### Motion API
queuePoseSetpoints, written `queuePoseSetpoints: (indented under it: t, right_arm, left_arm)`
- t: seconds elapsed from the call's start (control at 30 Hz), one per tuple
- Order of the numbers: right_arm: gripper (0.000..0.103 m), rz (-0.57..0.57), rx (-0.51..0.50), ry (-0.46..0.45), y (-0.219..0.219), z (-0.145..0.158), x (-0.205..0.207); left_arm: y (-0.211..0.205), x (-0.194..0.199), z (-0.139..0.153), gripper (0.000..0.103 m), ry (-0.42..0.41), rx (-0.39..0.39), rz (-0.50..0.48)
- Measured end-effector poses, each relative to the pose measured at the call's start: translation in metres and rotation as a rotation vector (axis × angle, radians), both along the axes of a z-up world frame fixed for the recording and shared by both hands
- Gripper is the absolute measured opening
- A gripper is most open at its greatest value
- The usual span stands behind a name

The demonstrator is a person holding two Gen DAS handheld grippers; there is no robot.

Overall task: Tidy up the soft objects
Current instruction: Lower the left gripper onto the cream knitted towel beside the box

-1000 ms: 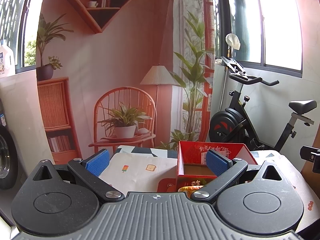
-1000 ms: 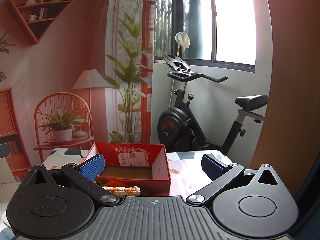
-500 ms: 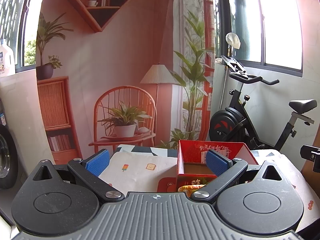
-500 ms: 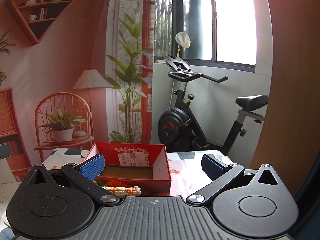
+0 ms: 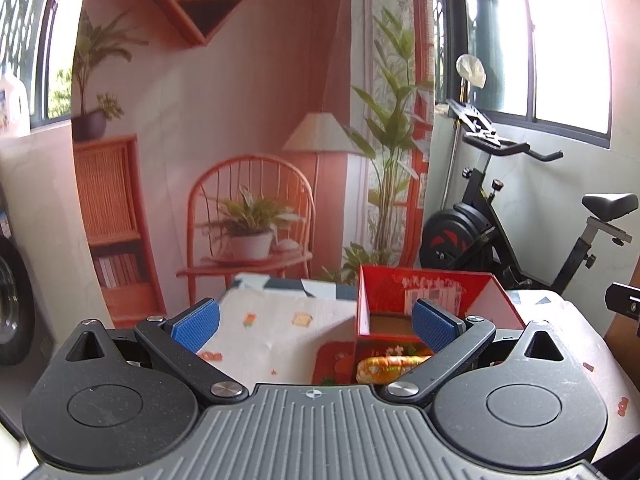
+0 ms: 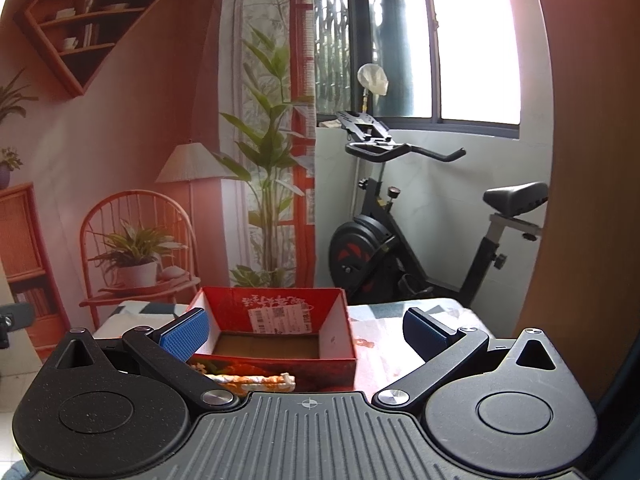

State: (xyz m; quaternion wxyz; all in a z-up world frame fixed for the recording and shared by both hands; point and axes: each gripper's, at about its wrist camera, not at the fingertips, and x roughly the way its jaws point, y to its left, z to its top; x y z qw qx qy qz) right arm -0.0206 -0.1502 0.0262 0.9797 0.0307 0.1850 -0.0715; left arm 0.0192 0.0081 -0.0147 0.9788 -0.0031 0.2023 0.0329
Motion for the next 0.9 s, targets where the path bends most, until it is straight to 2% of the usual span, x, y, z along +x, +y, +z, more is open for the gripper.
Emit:
queuePoseSetpoints:
  t: [0.1,0.2,0.3,0.5,0.67,0.77,0.83,0.9]
  right_arm:
    - [0.103,0.027,0.034,-0.012,-0.006,-0.012,0.005]
    - [0.103,0.053,0.050,-0.013,-0.009,-0.029,0.012]
    - [0.103,0.034,0.062,0.023,-0.012,-0.051,0.025]
    - [0.103,0.047,0.097,0.124,-0.018,-0.091,0.049]
    - [0.103,0.022,0.075,0.211,-0.021,-0.121,0.064]
    - [0.101,0.033,0.084,0.233,-0.025,-0.137,0.070]
    - [0.095,0.042,0.094,0.252,-0.027,-0.146,0.075]
    - [0.091,0.054,0.102,0.266,-0.029,-0.153,0.079]
  left_arm:
    - [0.003,0.010,-0.015,0.103,0.040,-0.030,0.000]
    - [0.003,0.022,-0.033,0.103,0.083,-0.019,0.008]
    - [0.005,0.035,-0.053,0.103,0.134,-0.025,0.003]
    - [0.019,0.056,-0.094,0.101,0.207,-0.093,-0.018]
    - [0.020,0.071,-0.123,0.095,0.265,-0.112,-0.025]
    - [0.015,0.079,-0.138,0.086,0.296,-0.106,-0.040]
    - [0.013,0.083,-0.147,0.077,0.314,-0.122,-0.061]
    - [0.011,0.086,-0.155,0.076,0.340,-0.143,-0.086]
